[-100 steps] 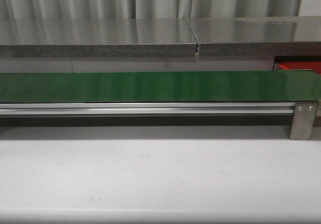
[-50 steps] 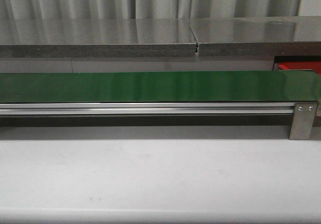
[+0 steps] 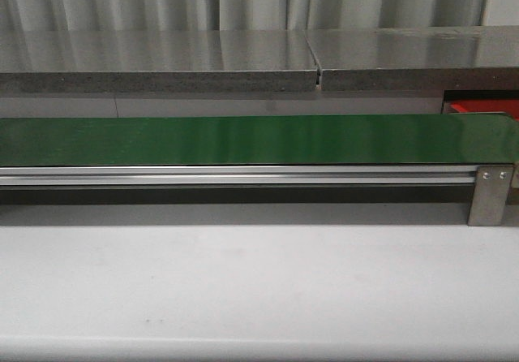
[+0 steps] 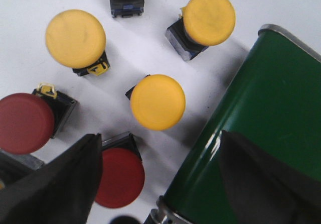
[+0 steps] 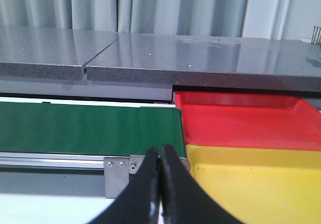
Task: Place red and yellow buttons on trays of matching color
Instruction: 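Grasp the red button with the left gripper and set it on the belt, then grasp a yellow button with the left gripper and set it on the belt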
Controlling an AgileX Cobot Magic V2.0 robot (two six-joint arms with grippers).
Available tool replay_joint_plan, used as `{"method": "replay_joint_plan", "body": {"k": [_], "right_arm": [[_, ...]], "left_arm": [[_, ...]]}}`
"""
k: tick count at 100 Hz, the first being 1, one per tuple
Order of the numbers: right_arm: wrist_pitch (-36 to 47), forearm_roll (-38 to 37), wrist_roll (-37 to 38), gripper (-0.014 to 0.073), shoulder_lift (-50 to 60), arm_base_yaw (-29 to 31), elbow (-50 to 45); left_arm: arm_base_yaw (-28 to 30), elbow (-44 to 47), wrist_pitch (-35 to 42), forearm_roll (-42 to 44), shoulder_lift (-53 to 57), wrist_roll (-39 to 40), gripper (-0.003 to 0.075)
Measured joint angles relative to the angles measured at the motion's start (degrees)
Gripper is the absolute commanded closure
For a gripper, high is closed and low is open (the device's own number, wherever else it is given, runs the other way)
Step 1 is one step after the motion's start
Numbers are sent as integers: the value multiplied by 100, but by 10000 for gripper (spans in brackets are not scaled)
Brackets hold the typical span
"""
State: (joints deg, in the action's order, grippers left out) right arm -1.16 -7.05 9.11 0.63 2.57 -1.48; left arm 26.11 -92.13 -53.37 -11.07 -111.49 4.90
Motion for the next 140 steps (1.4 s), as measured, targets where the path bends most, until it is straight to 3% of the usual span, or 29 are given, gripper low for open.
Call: {"method": "replay_joint_plan", "body": {"k": [55, 106, 115, 140], "right_arm": [[0, 0, 0, 659, 0, 0, 0], [0, 0, 0, 659, 0, 0, 0], [0, 0, 0, 659, 0, 0, 0], [0, 0, 0, 659, 0, 0, 0]], "left_arm": [[13, -149, 675, -264, -598, 0, 241], [32, -175, 670, -293, -882, 0, 242], [32, -175, 670, -293, -921, 0, 279], [32, -175, 660, -304, -931, 0, 480]]}}
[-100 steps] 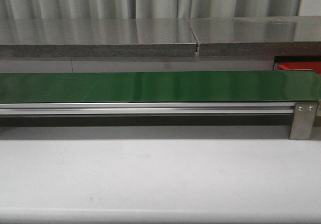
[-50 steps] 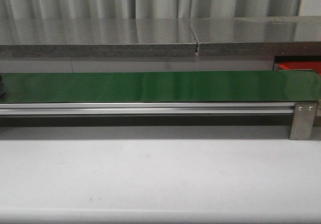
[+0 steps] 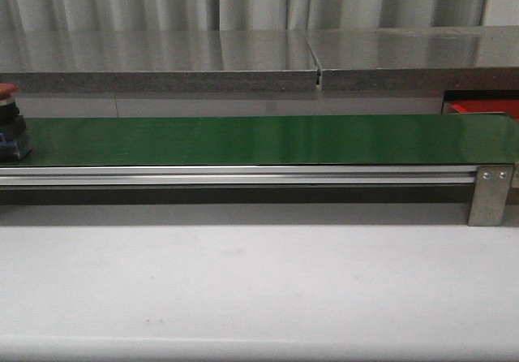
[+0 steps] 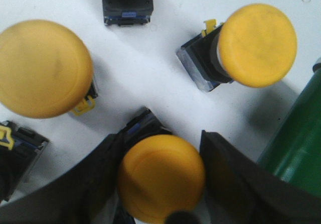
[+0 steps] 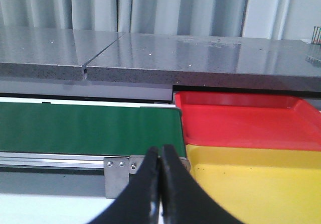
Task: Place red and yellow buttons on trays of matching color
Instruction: 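Grasp a yellow button with the left gripper and set it on the belt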
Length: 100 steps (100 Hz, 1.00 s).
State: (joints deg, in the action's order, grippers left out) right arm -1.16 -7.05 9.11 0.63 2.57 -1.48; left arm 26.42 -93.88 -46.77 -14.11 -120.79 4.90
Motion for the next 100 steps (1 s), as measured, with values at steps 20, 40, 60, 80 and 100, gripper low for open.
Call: {"method": "replay_joint_plan", "body": {"k": [20, 40, 60, 80, 100], "right_arm": [[0, 0, 0, 659, 0, 0, 0], [0, 0, 0, 659, 0, 0, 0], [0, 0, 0, 659, 0, 0, 0], [0, 0, 0, 659, 0, 0, 0], [0, 0, 0, 659, 0, 0, 0]], "left_arm": [[0, -105, -12, 0, 0, 0, 489], [0, -175, -83, 0, 445, 0, 489], [-91, -200, -451, 22, 1234, -206, 490], [-407, -229, -569, 35, 1526, -305, 490], [-777, -229, -734, 35, 1526, -386, 490]]}}
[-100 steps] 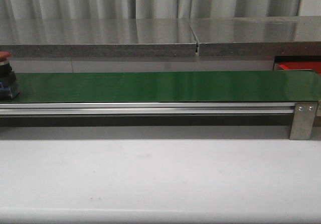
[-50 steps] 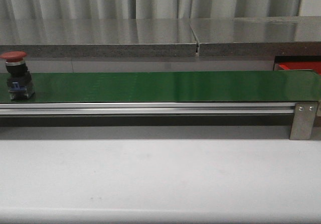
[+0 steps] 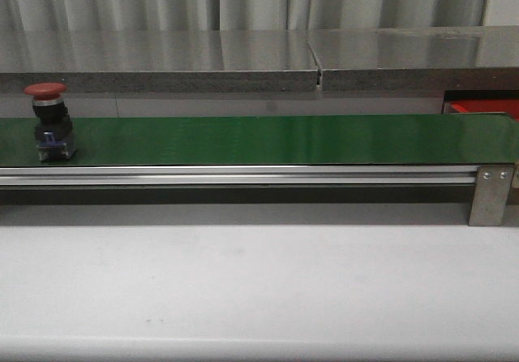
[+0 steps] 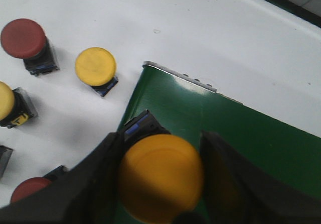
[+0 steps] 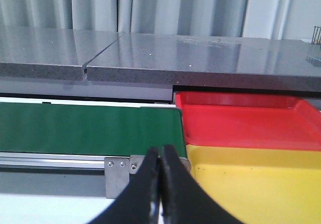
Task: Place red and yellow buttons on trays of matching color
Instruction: 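Grasp a yellow button with the left gripper and set it on the belt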
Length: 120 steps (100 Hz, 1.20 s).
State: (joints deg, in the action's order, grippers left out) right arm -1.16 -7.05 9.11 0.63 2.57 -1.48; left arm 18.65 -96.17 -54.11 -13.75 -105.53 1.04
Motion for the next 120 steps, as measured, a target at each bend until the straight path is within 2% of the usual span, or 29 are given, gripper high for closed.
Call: {"method": "replay_joint_plan", "body": {"k": [33, 56, 62, 74, 80, 108, 115, 120], "right_arm": [[0, 0, 0, 659, 0, 0, 0], [0, 0, 0, 659, 0, 0, 0], [0, 0, 0, 659, 0, 0, 0], [0, 0, 0, 659, 0, 0, 0], [0, 0, 0, 659, 0, 0, 0], [0, 0, 0, 659, 0, 0, 0], [0, 0, 0, 659, 0, 0, 0], [0, 0, 0, 659, 0, 0, 0]], "left_arm": [[-85, 0, -457, 22, -395, -11, 489], [-85, 0, -507, 22, -539, -11, 479], [-85, 0, -507, 22, -543, -22, 435], [-85, 0, -507, 22, -552, -35, 265], [-85, 0, -507, 22, -552, -44, 230], [-85, 0, -486, 22, -313, -180, 241], [-85, 0, -486, 22, -71, -314, 295], [-114, 0, -486, 22, 148, -419, 374]]}}
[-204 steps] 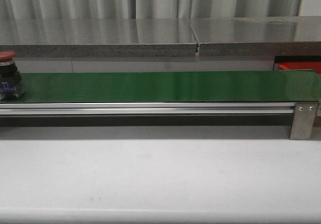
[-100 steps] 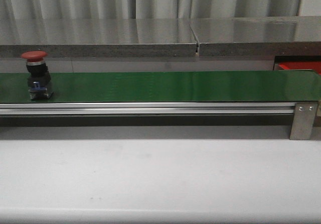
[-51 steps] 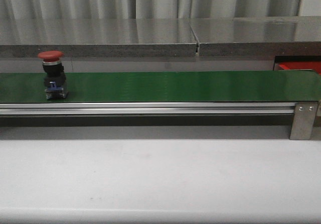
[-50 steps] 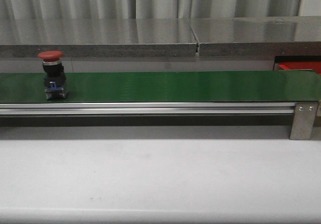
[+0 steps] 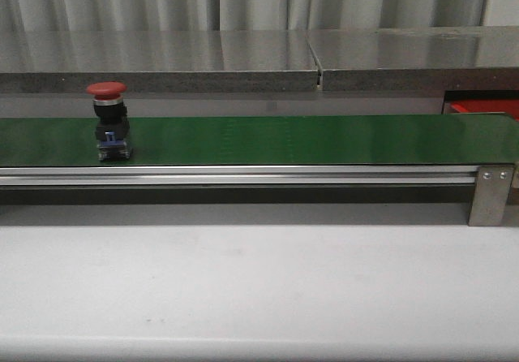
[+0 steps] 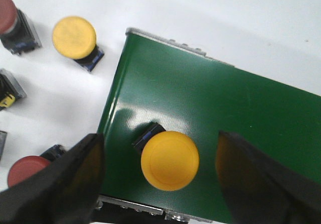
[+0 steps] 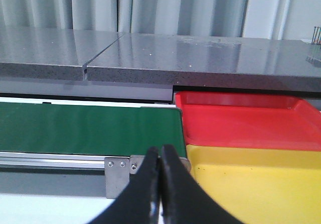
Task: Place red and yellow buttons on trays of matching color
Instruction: 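Grasp a yellow button with the left gripper and set it on the belt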
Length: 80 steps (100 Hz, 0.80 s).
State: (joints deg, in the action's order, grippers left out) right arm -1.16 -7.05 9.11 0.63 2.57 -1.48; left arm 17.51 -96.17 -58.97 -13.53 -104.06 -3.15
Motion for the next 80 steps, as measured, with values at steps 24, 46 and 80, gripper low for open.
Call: {"method": "replay_joint_plan", "body": {"k": [24, 46, 80], "right_arm": [[0, 0, 0, 659, 0, 0, 0], [0, 0, 0, 659, 0, 0, 0], [0, 0, 0, 659, 0, 0, 0]], "left_arm": [[-405, 14, -56, 22, 815, -473, 741], [-949, 405, -71, 22, 1333, -634, 741], [-1675, 1429, 254, 22, 2315, -667, 741]]}}
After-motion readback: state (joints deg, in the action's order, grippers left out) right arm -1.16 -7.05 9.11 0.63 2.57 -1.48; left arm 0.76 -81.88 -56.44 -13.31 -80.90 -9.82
